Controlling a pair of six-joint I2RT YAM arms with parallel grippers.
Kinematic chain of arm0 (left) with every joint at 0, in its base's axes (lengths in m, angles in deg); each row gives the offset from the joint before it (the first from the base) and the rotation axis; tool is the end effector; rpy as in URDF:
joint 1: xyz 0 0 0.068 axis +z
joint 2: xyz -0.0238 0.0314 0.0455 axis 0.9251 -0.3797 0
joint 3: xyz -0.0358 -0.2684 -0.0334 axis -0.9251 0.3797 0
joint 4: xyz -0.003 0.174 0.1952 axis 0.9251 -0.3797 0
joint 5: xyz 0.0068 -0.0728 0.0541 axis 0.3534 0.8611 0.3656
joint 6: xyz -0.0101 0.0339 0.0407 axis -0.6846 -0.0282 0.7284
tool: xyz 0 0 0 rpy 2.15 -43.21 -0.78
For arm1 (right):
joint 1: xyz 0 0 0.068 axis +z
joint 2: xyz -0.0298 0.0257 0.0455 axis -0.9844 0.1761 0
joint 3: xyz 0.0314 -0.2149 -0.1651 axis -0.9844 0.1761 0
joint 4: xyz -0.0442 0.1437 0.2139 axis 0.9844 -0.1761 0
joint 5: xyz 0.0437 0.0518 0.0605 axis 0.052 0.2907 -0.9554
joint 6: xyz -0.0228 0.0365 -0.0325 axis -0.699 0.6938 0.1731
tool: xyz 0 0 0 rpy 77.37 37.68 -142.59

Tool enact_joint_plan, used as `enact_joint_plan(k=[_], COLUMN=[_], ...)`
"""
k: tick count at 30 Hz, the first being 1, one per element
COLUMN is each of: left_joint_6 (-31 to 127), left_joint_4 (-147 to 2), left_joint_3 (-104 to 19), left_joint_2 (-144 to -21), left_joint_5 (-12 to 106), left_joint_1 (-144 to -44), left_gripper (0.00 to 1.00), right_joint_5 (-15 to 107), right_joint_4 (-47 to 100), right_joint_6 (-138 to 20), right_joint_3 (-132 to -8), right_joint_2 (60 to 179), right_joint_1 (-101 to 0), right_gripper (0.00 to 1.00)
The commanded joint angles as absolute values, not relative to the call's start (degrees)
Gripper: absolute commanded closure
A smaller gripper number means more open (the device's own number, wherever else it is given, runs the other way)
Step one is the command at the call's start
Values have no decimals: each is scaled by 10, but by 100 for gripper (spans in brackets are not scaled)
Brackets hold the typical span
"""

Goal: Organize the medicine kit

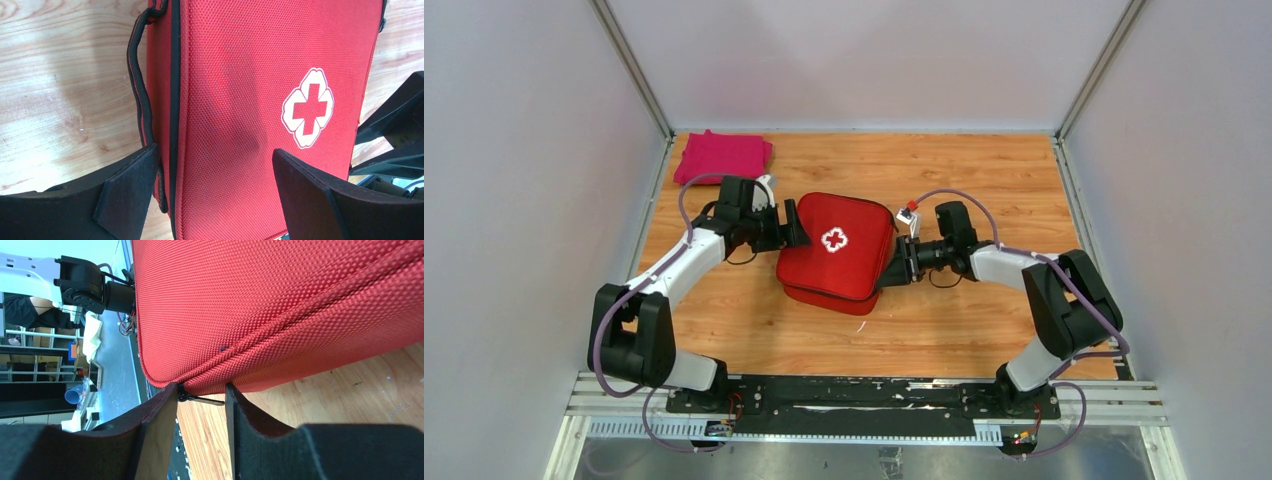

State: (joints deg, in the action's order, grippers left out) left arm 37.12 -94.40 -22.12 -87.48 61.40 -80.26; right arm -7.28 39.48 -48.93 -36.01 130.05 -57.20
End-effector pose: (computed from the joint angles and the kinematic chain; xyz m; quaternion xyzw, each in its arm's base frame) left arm 0.2803 -0.0766 0.2300 -0.0123 0.9186 -0.2829 0.2756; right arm 0.2671 0.1454 0.1738 -0.2655 0.7582 0.5594 0.2044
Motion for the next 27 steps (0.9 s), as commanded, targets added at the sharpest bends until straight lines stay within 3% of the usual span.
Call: enact_joint_plan(k=[1, 8, 13, 27], left_joint_6=[378, 377, 377, 379], left_joint_4=[-952, -951, -951, -954], left_joint_3=[-238, -238, -239, -241], left_joint_2=[-883, -884, -885, -885], left_joint_5=[622, 623, 624, 626], left_joint_1=[-804, -804, -804, -804], left_gripper=[12, 12, 12, 12], right_joint_5=[-89, -95, -98, -95], right_joint_4=[392, 382, 375, 371], right_joint_6=[-496, -499, -509, -518], right_joint_3=[-345, -331, -324, -366], right_joint_2=[1291, 1277, 1267, 1323], right_joint_1=[-578, -577, -575, -559], right_gripper=[59, 67, 50, 44])
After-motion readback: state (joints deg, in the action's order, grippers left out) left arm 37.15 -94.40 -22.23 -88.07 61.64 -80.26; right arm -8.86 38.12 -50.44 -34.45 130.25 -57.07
